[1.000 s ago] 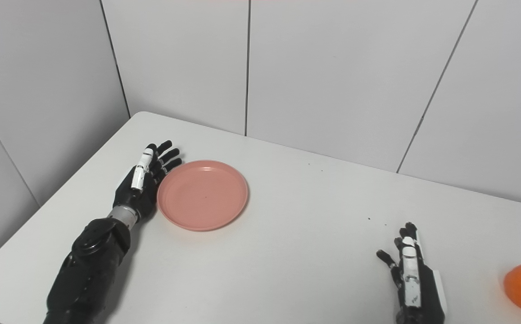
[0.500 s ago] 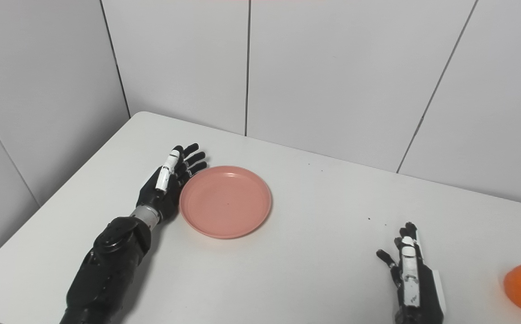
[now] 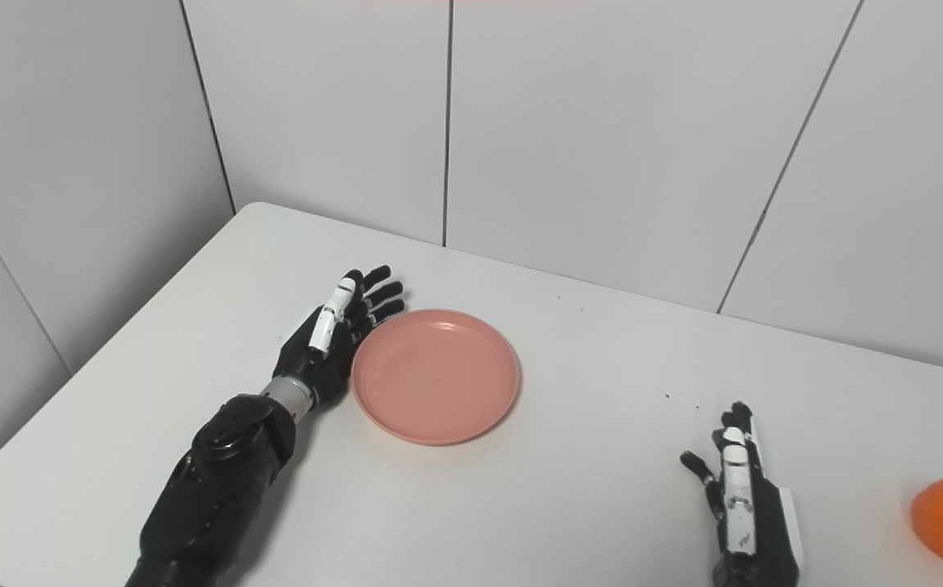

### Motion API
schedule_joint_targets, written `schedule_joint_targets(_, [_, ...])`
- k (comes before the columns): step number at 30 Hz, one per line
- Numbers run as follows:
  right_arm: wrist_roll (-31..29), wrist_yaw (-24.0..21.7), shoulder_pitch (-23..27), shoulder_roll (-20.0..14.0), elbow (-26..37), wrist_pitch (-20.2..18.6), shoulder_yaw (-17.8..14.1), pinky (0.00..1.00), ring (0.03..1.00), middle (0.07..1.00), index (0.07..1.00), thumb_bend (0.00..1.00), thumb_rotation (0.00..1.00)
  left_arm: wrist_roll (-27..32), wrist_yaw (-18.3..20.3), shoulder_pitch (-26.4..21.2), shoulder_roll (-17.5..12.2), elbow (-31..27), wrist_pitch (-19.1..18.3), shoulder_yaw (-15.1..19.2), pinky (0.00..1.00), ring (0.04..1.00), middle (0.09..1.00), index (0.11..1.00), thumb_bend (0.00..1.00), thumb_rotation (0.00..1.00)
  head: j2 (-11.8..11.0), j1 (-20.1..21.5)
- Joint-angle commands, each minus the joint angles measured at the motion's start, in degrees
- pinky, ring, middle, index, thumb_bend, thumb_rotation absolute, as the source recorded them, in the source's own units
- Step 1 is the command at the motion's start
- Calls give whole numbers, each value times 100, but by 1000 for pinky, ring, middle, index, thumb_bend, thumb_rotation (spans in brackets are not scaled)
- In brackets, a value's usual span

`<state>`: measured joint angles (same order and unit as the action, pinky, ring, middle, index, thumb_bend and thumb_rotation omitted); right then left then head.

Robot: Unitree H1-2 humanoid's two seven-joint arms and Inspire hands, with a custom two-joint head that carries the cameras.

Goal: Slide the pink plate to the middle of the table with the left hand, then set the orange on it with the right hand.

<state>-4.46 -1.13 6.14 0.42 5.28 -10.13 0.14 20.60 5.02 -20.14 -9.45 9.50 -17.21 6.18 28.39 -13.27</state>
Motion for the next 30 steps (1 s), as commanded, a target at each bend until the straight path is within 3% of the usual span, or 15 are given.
schedule_joint_targets(1, [30, 23, 78, 43, 76, -31, 14, 1000, 999, 1000, 1000, 203, 1000, -69, 71, -92, 77, -2, -266, -104, 909, 906, 902, 889, 358, 1000, 17, 38])
schedule_joint_targets(20, [78, 67, 78, 163, 253, -279, 96, 1000, 998, 1000, 1000, 216, 1000, -618, 168, -82, 296, -85, -155, -611, 899, 901, 906, 890, 359, 1000, 212, 407])
schedule_joint_targets(30, [167, 160, 81, 248, 267, -302, 128, 1000, 992, 1000, 1000, 224, 1000, -696, 116, -7, 572, -210, -299, -783, 884, 895, 897, 884, 354, 1000, 272, 599])
